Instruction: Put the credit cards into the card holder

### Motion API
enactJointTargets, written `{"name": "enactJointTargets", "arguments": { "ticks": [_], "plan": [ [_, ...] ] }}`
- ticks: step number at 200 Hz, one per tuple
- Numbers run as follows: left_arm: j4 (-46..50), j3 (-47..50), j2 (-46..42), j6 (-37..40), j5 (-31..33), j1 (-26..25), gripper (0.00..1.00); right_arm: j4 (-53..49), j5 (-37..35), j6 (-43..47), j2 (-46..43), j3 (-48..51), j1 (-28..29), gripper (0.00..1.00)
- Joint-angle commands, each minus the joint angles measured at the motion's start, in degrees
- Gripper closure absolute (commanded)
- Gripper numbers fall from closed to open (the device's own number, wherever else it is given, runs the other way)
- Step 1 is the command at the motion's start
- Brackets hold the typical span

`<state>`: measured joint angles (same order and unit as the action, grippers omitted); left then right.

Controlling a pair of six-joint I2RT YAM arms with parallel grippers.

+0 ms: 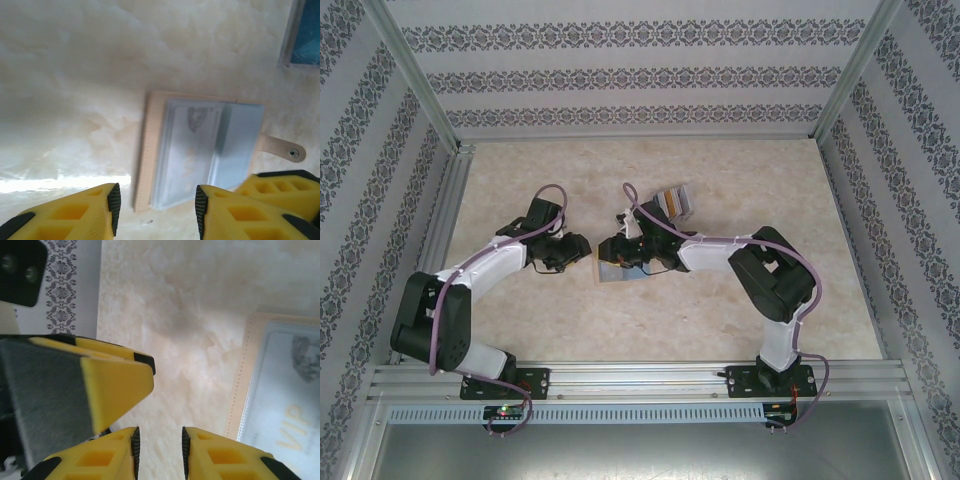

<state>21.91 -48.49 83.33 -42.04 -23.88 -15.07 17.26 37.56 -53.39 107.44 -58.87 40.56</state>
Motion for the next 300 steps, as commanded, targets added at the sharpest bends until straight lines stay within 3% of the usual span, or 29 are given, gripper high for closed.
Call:
{"name": "enactJointTargets", "arguments": {
  "ticks": [1,92,140,230,300],
  "plan": [
    [2.0,0.4,-1.1,2.3,0.1,0.8,0.54,-3.2,-0.3,4.6,-5.3,-1.1,-2.1,0.68],
    [-7.3,-7.5,8.8,1.6,-7.2,0.8,0.53,-30.8,-13.7,23.8,-17.7,-4.7,-13.2,0.66],
    [-8.7,-14.0,14.3,0.9,-8.0,-0.7,0.53,-35.4,-15.5,27.9,-19.4,-7.1,-21.1,0.64],
    [-10.2,-25.0,24.9,-0.5,-9.2,-6.1,0.53,-35.9,-11.8,28.2,-12.8,-12.3,-28.1,0.61],
    [-9.9,-32.8,32.1,-1.4,-10.6,-8.5,0.52,-40.8,-16.7,31.0,-3.6,-21.2,-29.7,0.6]
  ]
}}
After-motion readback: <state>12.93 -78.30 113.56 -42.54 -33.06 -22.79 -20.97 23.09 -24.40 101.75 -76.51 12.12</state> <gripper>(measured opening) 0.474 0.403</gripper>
